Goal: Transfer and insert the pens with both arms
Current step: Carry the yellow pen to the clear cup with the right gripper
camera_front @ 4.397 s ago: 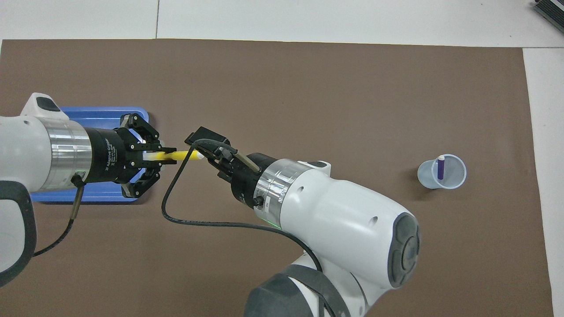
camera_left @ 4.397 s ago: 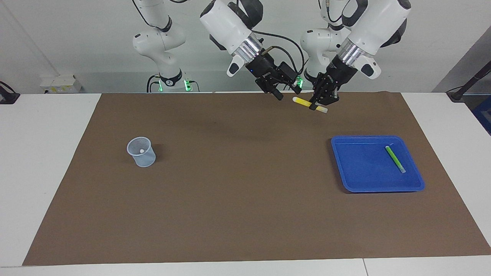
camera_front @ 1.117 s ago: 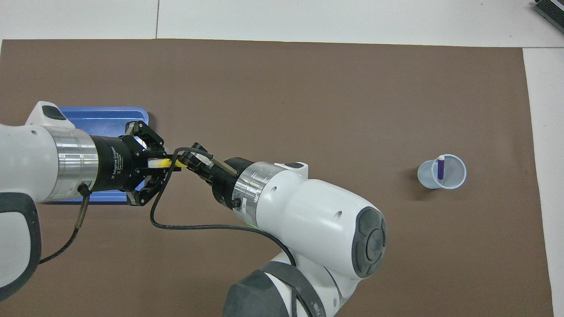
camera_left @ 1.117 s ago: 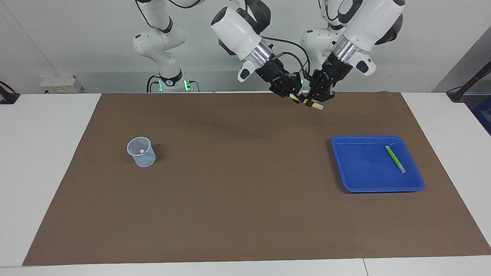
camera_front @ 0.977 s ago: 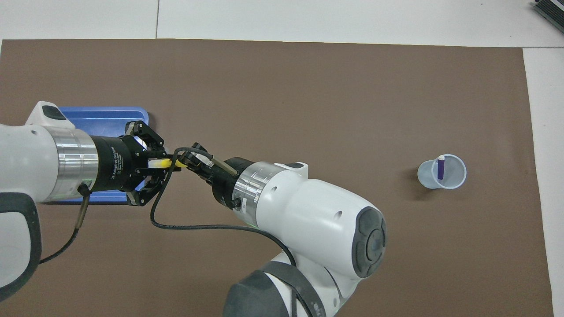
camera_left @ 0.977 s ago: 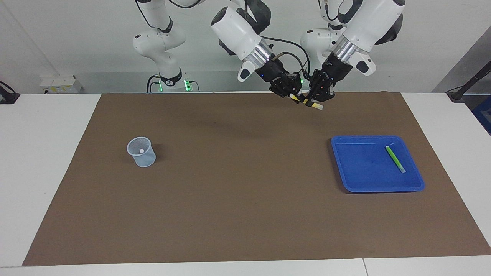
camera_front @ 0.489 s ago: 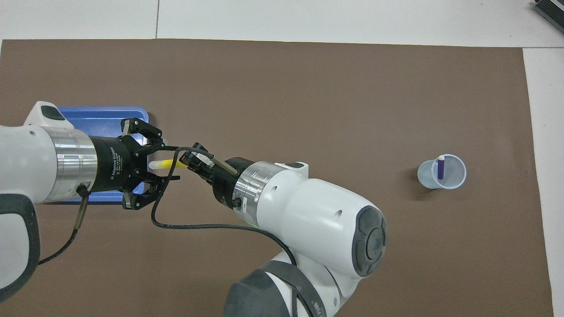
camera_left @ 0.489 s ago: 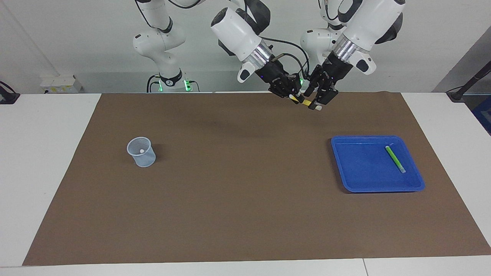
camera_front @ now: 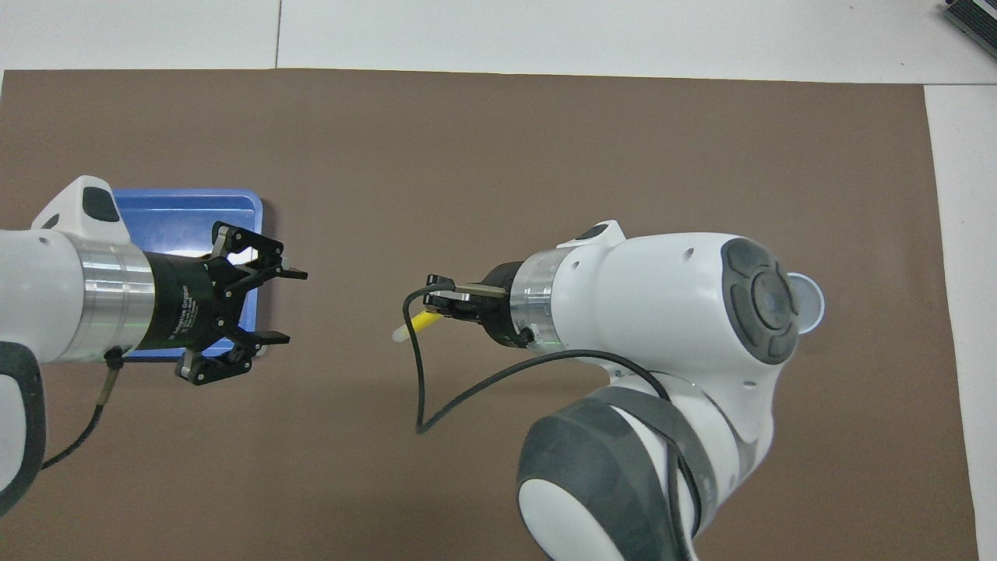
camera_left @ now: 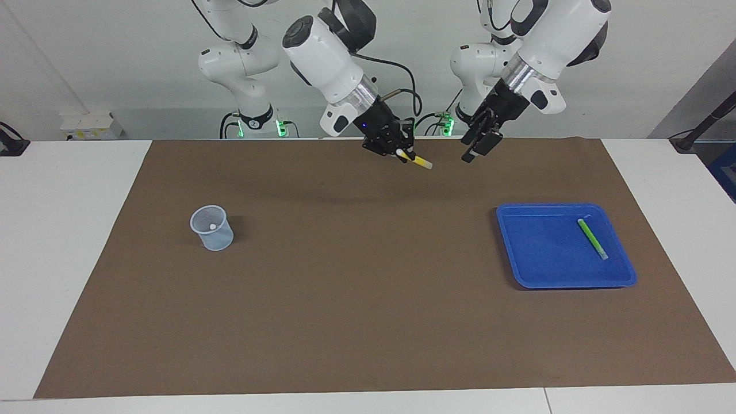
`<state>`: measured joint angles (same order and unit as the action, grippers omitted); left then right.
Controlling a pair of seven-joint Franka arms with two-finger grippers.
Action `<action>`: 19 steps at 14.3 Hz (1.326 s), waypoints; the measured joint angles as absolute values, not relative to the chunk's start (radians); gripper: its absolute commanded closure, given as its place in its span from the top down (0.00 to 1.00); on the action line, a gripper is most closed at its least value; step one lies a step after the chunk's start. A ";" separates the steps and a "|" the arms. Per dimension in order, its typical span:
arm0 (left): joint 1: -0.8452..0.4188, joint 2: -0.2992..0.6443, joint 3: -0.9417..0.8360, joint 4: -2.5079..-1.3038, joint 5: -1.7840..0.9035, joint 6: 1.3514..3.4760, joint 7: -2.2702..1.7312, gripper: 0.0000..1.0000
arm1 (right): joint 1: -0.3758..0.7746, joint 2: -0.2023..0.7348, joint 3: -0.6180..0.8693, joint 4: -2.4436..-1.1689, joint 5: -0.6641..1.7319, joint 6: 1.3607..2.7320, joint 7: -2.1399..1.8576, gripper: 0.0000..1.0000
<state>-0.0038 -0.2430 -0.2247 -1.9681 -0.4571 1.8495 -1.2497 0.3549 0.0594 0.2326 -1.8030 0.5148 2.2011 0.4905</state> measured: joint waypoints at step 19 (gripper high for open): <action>0.430 -0.281 -0.213 -2.117 -0.243 1.810 -0.071 0.67 | -0.081 0.013 0.227 -1.819 -0.130 1.815 -0.767 0.00</action>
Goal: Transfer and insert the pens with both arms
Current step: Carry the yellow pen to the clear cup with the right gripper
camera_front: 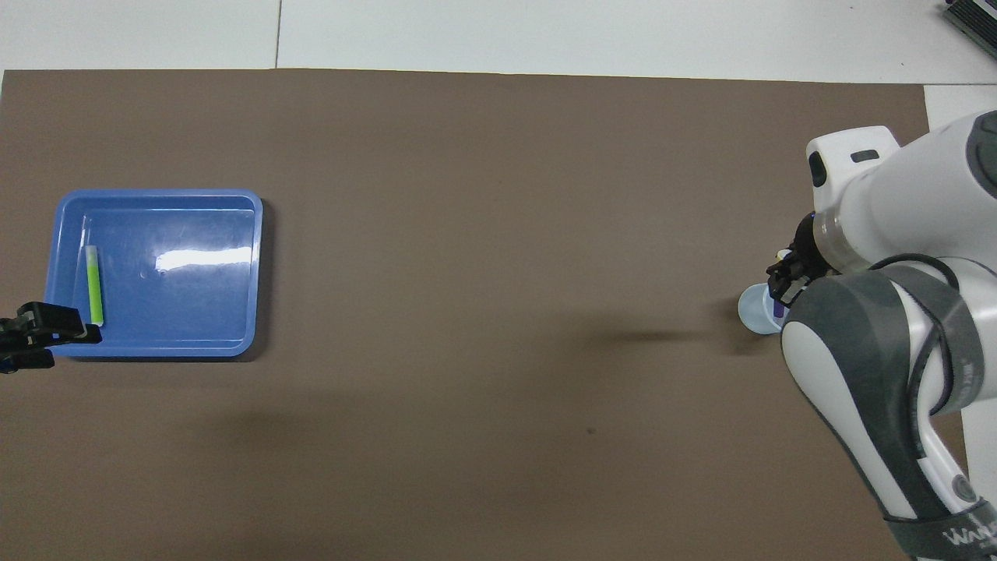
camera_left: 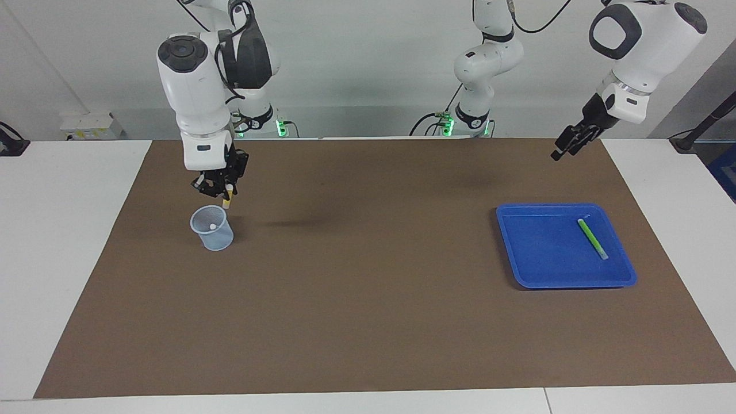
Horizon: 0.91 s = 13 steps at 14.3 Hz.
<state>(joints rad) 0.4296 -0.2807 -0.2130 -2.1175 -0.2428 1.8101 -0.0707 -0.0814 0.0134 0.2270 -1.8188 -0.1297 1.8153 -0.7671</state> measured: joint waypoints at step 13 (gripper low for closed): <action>0.481 -0.055 -0.213 -2.133 -0.101 2.095 0.076 0.66 | -0.178 -0.072 0.228 -2.097 -0.137 2.066 -0.837 0.55</action>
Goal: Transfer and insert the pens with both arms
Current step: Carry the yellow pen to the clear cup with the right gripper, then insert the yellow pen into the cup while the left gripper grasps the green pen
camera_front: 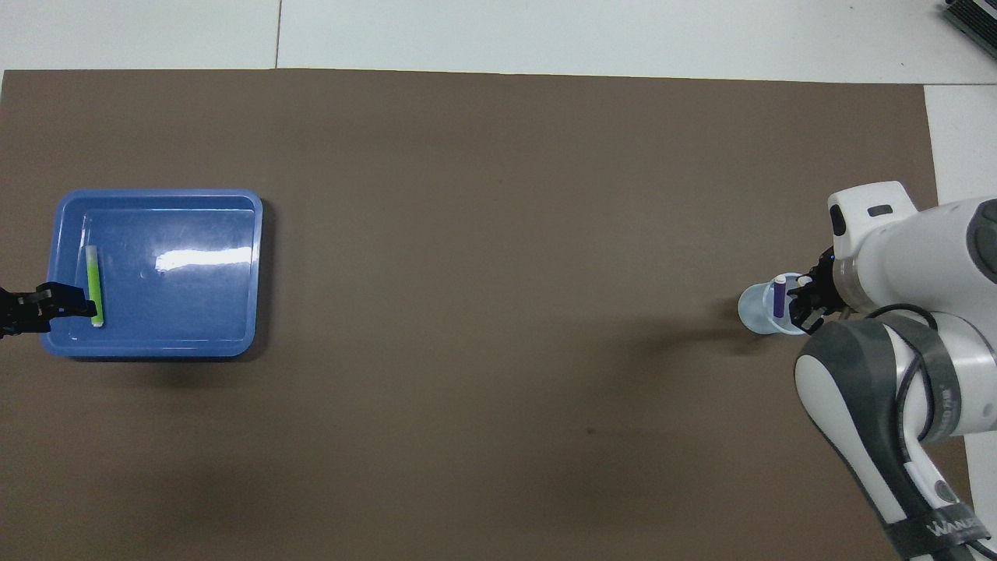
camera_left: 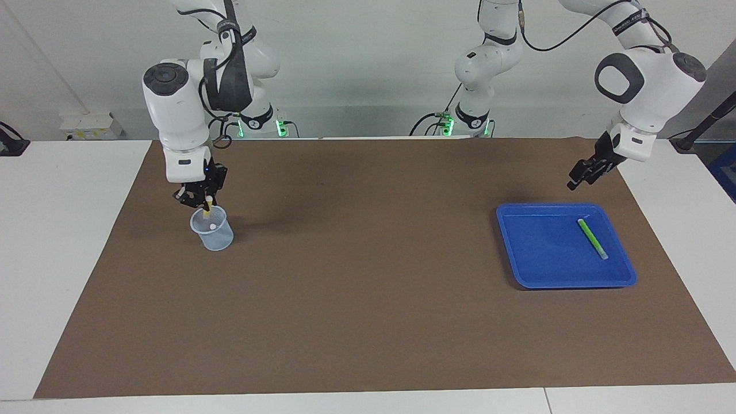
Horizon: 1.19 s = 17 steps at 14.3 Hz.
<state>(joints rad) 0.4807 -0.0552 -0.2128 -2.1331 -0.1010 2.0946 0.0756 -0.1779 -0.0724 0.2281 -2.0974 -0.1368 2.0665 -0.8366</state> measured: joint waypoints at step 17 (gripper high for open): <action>0.515 0.249 -0.211 -2.035 0.065 2.347 0.130 0.66 | -0.131 -0.098 0.248 -2.050 0.000 2.020 -0.681 1.00</action>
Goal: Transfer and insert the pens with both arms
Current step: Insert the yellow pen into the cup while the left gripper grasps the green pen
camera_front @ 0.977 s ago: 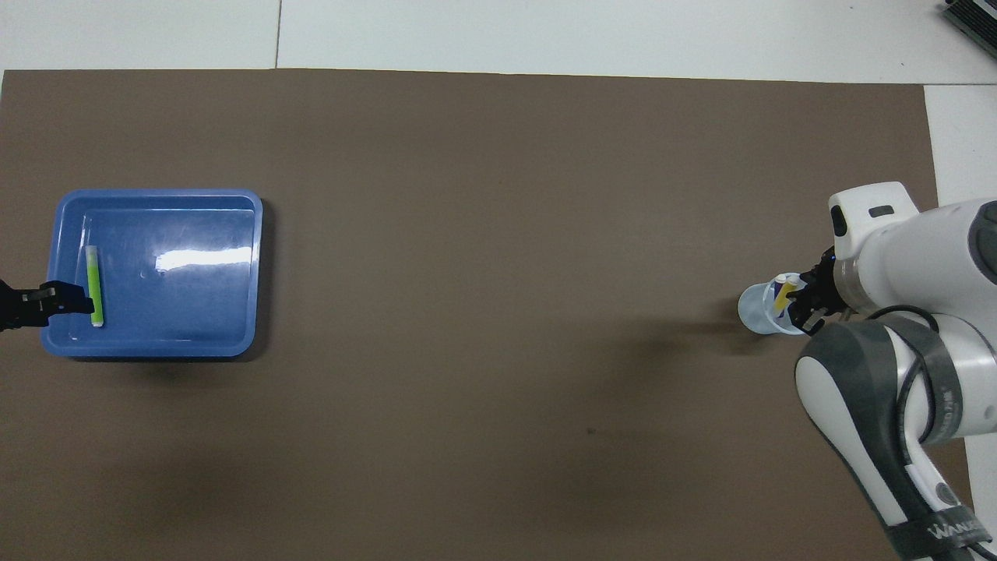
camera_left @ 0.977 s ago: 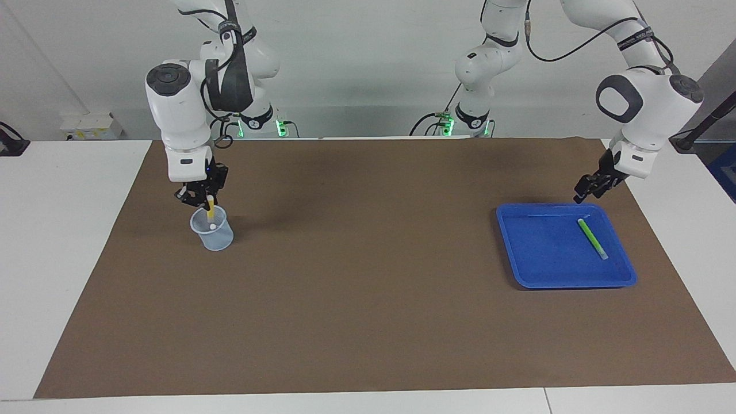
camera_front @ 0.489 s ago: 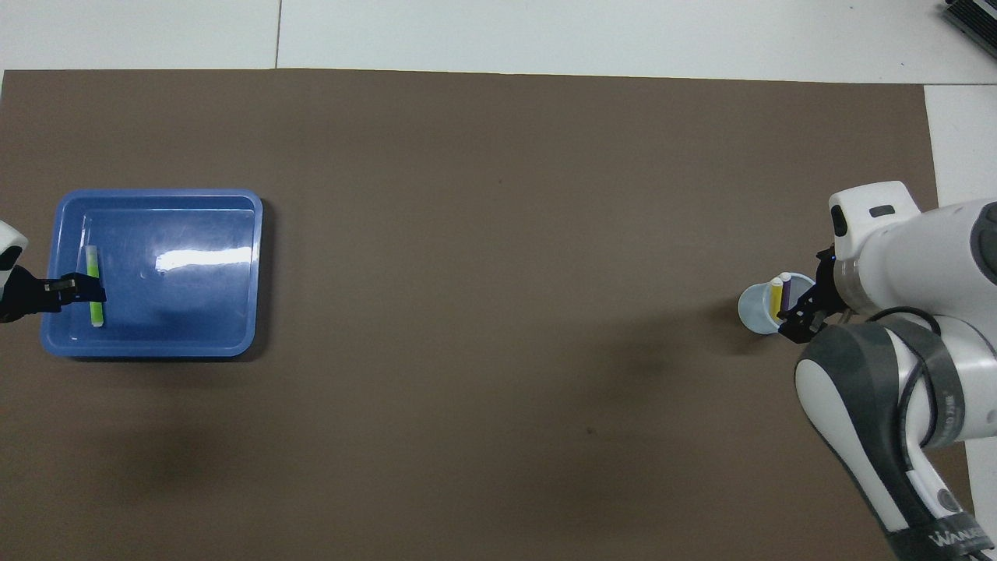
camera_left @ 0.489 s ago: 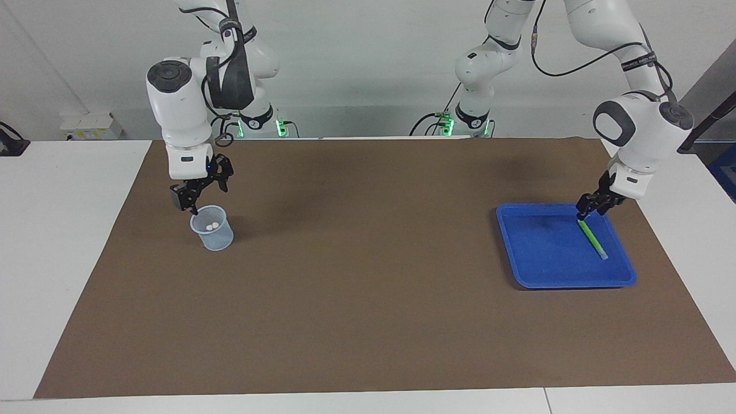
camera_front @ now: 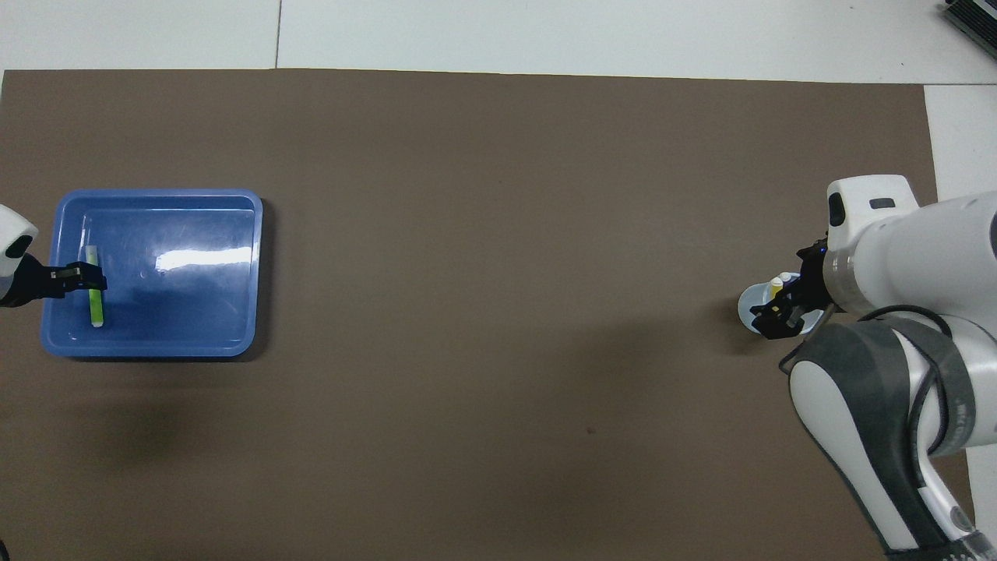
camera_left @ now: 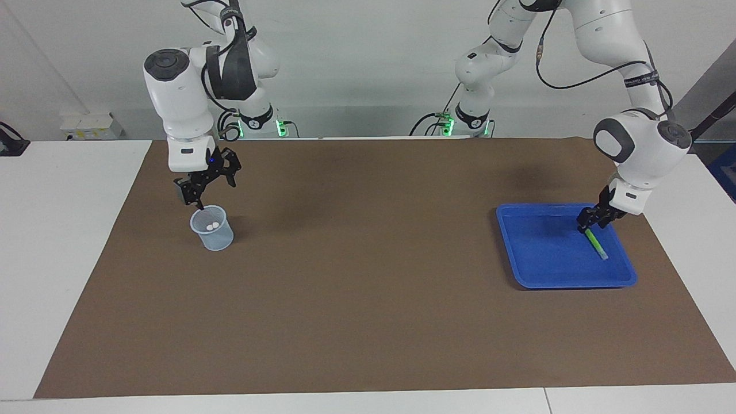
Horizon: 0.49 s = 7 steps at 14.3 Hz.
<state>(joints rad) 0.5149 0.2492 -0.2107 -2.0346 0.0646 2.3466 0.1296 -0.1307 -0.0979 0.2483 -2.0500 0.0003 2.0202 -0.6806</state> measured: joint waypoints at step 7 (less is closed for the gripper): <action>0.519 0.305 -0.212 -2.026 0.066 2.421 0.136 0.66 | -0.032 -0.098 0.251 -2.022 0.182 2.020 -0.371 1.00</action>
